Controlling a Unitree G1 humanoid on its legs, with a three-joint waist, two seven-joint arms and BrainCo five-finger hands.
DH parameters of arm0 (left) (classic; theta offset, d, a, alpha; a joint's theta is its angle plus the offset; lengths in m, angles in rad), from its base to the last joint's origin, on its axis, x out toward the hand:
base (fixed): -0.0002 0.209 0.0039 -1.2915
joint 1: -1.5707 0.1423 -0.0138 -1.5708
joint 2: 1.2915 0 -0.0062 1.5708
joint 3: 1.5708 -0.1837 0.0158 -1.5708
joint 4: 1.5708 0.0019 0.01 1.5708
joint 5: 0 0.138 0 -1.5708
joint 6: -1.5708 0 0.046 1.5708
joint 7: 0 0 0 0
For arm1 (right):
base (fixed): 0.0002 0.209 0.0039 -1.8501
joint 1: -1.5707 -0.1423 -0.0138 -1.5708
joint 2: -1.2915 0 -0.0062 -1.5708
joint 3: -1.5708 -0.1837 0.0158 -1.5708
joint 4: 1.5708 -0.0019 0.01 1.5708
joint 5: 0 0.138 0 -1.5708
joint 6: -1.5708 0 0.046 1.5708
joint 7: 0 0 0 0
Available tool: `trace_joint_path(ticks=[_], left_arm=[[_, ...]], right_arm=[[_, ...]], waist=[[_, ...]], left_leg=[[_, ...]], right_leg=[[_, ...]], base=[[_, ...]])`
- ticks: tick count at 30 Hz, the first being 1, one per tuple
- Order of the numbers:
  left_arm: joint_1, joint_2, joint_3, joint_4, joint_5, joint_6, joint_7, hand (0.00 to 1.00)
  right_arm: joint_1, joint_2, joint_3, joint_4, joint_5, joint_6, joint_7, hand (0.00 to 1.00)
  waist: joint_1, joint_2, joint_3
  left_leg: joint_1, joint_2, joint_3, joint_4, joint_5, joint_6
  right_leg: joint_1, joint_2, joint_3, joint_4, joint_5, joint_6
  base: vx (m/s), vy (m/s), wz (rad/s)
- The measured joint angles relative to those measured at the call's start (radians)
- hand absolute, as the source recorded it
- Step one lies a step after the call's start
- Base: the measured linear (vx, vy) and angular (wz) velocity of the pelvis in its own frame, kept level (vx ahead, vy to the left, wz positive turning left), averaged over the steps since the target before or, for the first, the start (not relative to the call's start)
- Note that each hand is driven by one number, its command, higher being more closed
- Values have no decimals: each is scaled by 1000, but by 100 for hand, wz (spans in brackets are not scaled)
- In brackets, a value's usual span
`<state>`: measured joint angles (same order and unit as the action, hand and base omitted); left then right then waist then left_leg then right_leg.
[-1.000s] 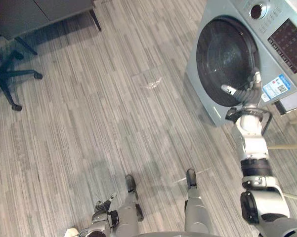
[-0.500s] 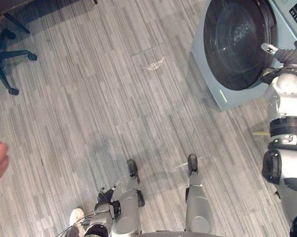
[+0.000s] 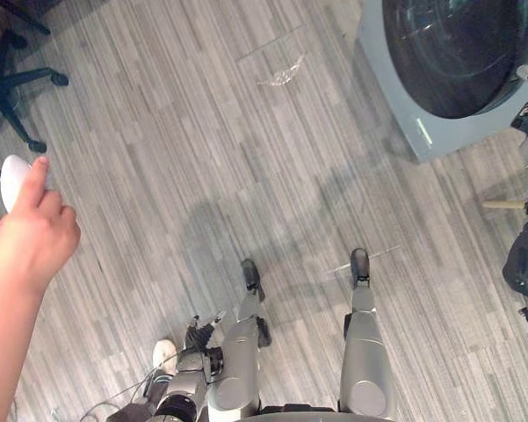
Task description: Pick up the laundry basket with both hands and put the clothes into the washing machine.
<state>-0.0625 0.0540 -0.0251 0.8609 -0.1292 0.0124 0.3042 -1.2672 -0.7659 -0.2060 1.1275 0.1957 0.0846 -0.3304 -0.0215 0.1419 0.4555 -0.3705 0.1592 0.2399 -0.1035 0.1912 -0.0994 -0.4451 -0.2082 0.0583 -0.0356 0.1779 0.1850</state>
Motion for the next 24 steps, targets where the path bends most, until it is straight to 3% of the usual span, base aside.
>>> trace_joint_path(ticks=[4,8,17,24], left_arm=[[-1,-2,-46,-26,-17,-11,0,0],[-8,-10,-60,-28,-23,-24,0,0],[-51,-15,-49,20,-63,-25,5,0],[-88,-19,-44,64,-77,-21,10,0]], right_arm=[[-22,-32,43,0,1,-3,3,0],[-35,-37,70,-12,1,-35,0,0],[-40,-50,147,-73,-12,-34,-40,0],[79,31,151,-365,-88,-15,-88,0]], waist=[[14,26,15],[34,50,23],[50,57,25],[33,57,25]], left_leg=[[-45,-1,-16,0,11,-9],[-78,0,-27,0,22,-20],[-114,6,-66,0,31,-21],[-124,20,-94,0,36,-14]], right_leg=[[-34,-2,-14,-2,3,0],[-62,-3,-21,0,3,0],[-91,3,-38,16,4,-2],[-93,19,-57,22,7,-6]], base=[[-8,1,10],[-7,-2,5],[-16,-4,4],[-48,0,3]])
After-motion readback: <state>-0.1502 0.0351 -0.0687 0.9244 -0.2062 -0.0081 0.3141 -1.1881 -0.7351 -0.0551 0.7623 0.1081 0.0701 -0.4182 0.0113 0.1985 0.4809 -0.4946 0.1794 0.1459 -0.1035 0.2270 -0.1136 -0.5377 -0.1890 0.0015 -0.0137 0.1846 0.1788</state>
